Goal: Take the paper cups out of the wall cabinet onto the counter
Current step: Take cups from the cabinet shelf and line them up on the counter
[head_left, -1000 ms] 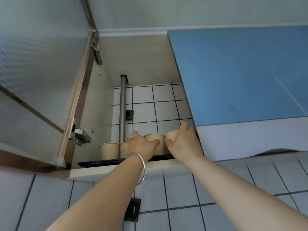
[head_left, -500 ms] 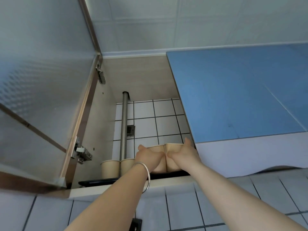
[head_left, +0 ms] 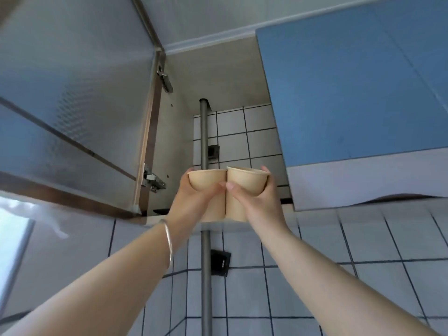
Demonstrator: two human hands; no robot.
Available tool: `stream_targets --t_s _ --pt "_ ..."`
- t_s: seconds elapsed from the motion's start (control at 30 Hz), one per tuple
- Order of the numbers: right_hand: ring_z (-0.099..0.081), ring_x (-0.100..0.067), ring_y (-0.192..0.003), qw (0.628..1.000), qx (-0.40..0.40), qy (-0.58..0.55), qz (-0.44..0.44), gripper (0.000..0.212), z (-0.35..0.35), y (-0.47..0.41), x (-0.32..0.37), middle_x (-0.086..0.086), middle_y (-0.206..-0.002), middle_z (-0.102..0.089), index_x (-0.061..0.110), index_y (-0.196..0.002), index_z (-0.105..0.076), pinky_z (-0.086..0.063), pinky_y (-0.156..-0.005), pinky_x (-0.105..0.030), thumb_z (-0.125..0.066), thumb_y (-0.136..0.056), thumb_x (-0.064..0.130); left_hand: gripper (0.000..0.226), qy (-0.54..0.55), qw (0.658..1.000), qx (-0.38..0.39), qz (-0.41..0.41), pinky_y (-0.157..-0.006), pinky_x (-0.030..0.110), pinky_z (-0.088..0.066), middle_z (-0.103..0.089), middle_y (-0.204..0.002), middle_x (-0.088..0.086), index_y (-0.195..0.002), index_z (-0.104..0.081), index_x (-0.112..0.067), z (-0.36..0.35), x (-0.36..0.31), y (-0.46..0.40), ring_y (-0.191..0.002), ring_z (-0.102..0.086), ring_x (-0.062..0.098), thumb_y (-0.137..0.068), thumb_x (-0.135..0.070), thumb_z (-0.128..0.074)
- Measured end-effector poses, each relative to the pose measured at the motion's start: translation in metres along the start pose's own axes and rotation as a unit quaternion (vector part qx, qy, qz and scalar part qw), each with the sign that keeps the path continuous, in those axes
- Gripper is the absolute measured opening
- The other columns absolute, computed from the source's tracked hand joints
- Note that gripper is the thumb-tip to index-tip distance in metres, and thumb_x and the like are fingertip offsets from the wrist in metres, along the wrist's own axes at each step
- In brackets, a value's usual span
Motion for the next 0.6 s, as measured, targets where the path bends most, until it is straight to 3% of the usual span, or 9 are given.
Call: stream_targets --t_s 0.1,0.2,0.27,0.37,0.5,0.6 --pt "-0.061 -0.014 -0.097 0.995 0.040 -0.080 -0.047 0.076 -0.015 0.040 -0.016 0.002 -0.114 -0.061 0.021 -0.132 -0.040 -0.054 -0.079 -0.029 -0.082 -0.068 0.025 0.089 -0.012 0.999 -0.027 0.042 -0.066 0.033 -0.059 -0.062 -0.117 0.002 -0.137 -0.035 -0.025 0.024 0.016 0.044 -0.099 -0.065 0.018 -0.061 -0.047 -0.076" --pt "-0.063 -0.009 -0.091 0.983 0.079 -0.137 -0.095 0.063 -0.036 0.085 -0.027 0.003 -0.107 -0.063 0.022 -0.121 -0.047 -0.056 -0.075 -0.027 -0.082 -0.068 0.026 0.069 -0.034 0.993 -0.098 0.062 -0.050 0.023 -0.054 -0.063 -0.110 0.000 -0.129 -0.042 -0.027 0.055 0.021 0.091 -0.090 -0.065 0.013 -0.071 -0.043 -0.076" --pt "-0.062 0.002 -0.081 0.973 0.097 -0.171 -0.123 0.053 -0.048 0.115 -0.031 0.007 -0.100 -0.063 0.022 -0.115 -0.050 -0.055 -0.064 -0.018 -0.080 -0.071 0.025 0.059 -0.042 0.985 -0.147 0.073 -0.044 0.018 -0.051 -0.063 -0.103 -0.003 -0.124 -0.045 -0.027 0.074 0.023 0.121 -0.084 -0.063 0.008 -0.074 -0.038 -0.075" --pt "-0.059 0.009 -0.066 0.960 0.107 -0.196 -0.168 0.039 -0.066 0.160 -0.037 0.011 -0.088 -0.061 0.025 -0.102 -0.053 -0.045 -0.047 -0.005 -0.078 -0.073 0.022 0.058 -0.066 0.972 -0.202 0.098 -0.051 0.022 -0.055 -0.059 -0.098 -0.006 -0.123 -0.043 -0.031 0.105 0.028 0.165 -0.082 -0.061 0.008 -0.075 -0.034 -0.075" --pt "-0.059 0.014 -0.061 0.936 0.138 -0.221 -0.235 0.037 -0.097 0.226 -0.043 0.014 -0.087 -0.063 0.029 -0.100 -0.054 -0.046 -0.050 -0.006 -0.078 -0.074 0.022 0.063 -0.095 0.954 -0.257 0.119 -0.060 0.024 -0.053 -0.062 -0.109 -0.002 -0.126 -0.042 -0.031 0.153 0.032 0.225 -0.096 -0.064 0.014 -0.074 -0.033 -0.076" --pt "-0.060 0.009 -0.068 0.924 0.160 -0.226 -0.264 0.041 -0.117 0.281 -0.035 0.010 -0.092 -0.064 0.025 -0.106 -0.056 -0.045 -0.052 -0.005 -0.079 -0.072 0.025 0.063 -0.116 0.940 -0.287 0.141 -0.063 0.028 -0.056 -0.063 -0.104 -0.004 -0.123 -0.044 -0.035 0.187 0.030 0.280 -0.095 -0.065 0.016 -0.069 -0.037 -0.078"
Point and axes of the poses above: each hand's wrist, its own y-axis away from the middle knuckle, its own z-axis out of the back of the hand, x = y × z, the point moved 8 cm from there along -y, towards the middle knuckle
